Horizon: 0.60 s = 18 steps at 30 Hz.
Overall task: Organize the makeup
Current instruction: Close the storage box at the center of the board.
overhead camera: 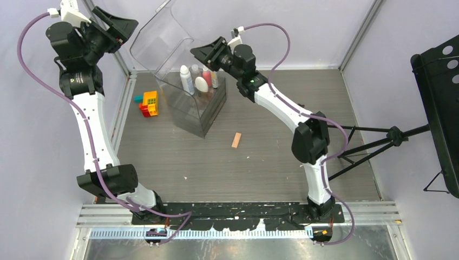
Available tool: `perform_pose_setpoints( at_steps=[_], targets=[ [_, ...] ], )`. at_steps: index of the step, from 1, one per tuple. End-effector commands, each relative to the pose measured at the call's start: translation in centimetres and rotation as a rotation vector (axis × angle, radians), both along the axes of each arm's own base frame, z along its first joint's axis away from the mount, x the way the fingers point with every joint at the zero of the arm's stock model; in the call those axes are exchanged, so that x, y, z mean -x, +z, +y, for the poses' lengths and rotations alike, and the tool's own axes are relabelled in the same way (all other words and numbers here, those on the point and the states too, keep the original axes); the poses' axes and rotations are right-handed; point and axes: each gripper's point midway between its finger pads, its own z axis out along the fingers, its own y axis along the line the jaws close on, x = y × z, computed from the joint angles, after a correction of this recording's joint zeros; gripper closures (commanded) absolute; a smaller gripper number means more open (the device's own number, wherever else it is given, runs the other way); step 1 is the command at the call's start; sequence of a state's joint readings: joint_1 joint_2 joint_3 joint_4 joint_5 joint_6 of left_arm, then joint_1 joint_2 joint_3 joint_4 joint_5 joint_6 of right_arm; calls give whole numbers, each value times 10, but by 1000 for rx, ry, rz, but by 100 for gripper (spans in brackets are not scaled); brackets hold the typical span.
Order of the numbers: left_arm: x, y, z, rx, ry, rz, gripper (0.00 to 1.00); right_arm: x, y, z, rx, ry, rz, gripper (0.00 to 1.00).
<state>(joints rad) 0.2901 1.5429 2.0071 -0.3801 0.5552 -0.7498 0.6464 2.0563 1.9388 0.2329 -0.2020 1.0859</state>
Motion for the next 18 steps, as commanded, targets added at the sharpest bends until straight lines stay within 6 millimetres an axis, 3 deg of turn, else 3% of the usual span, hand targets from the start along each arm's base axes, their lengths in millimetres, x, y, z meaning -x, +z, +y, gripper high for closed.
perform_pose_setpoints(
  at_steps=[1,9,18],
  targets=[
    [14,21,-7,-55,-35,-86,22,-4,61,15,-244,66,-42,54],
    [13,17,-11,-70,-67,-77,22,-14,104,26,-429,84,-76,54],
    [16,5,-24,-75,-105,-71,22,-18,105,34,-491,56,-44,54]
  ],
)
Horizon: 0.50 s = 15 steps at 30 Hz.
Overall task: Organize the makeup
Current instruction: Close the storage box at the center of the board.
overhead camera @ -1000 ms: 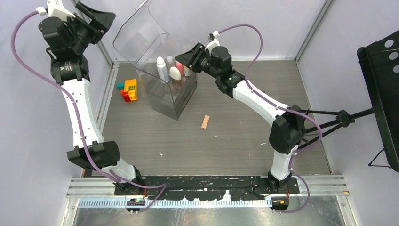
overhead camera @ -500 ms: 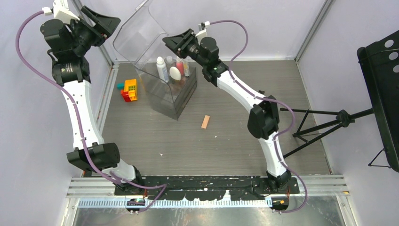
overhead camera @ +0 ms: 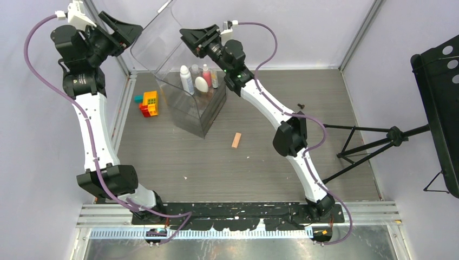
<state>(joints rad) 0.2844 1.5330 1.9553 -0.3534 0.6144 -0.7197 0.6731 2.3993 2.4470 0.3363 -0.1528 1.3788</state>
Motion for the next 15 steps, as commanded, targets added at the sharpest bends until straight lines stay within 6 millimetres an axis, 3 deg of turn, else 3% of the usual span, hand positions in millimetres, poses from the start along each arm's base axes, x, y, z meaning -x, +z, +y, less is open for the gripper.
perform_pose_setpoints(
  at_steps=[1,6,15],
  targets=[
    [17,17,-17,-44,-49,-79,22,12,46,-6,-147,2,-48,54],
    [18,11,-32,-55,-82,-75,22,15,55,-4,-194,2,-50,54],
    [24,6,-41,-71,-94,-73,22,25,63,-9,-196,-5,-70,55]
  ],
)
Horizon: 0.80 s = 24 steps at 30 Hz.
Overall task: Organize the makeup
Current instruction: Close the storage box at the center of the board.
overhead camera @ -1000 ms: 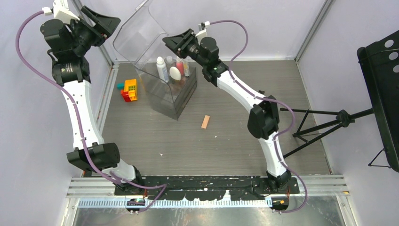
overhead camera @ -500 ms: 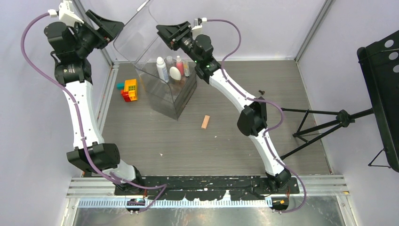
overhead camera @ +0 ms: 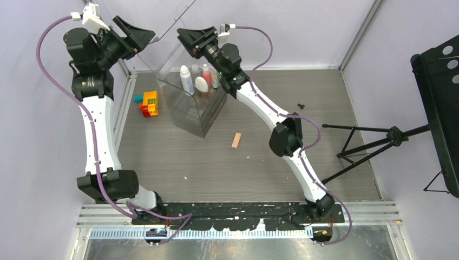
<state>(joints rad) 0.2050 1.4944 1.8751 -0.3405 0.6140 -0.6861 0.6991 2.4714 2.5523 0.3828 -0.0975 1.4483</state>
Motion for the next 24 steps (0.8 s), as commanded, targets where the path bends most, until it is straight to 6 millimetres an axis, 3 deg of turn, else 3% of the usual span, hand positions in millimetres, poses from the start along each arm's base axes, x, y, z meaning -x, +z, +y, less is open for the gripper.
perform_pose_setpoints(
  at_steps=[1,17,24],
  targets=[
    [19,21,-7,-42,-17,-91,22,23,48,-18,-86,-14,-72,55],
    [24,16,-16,-43,-49,-87,23,47,68,-36,-46,-54,-140,56],
    [29,23,-24,-47,-75,-107,23,53,76,-41,-49,-55,-156,56]
  ],
)
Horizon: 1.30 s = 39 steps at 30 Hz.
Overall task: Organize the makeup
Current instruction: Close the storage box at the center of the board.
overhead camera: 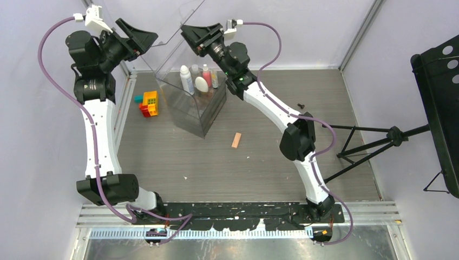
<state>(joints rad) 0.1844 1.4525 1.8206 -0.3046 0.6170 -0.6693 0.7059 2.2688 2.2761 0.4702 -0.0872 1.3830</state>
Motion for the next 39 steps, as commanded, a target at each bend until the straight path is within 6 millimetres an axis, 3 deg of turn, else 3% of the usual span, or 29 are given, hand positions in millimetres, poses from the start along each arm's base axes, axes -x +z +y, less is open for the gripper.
perform_pose_setpoints(
  at_steps=[1,8,20,30,39],
  targets=[
    [21,23,-16,-27,-59,-79,23,26,54,-23,-80,-19,-106,56],
    [30,30,-21,-38,-68,-99,22,32,47,-25,-84,-12,-103,56],
    [48,50,-27,-41,-84,-156,18,56,37,-50,-41,-57,-135,56],
    [53,34,-27,-52,-79,-133,18,80,16,-81,60,-142,-148,56],
    [63,19,-27,-65,-65,-120,19,80,-14,-95,104,-172,-101,56]
  ],
)
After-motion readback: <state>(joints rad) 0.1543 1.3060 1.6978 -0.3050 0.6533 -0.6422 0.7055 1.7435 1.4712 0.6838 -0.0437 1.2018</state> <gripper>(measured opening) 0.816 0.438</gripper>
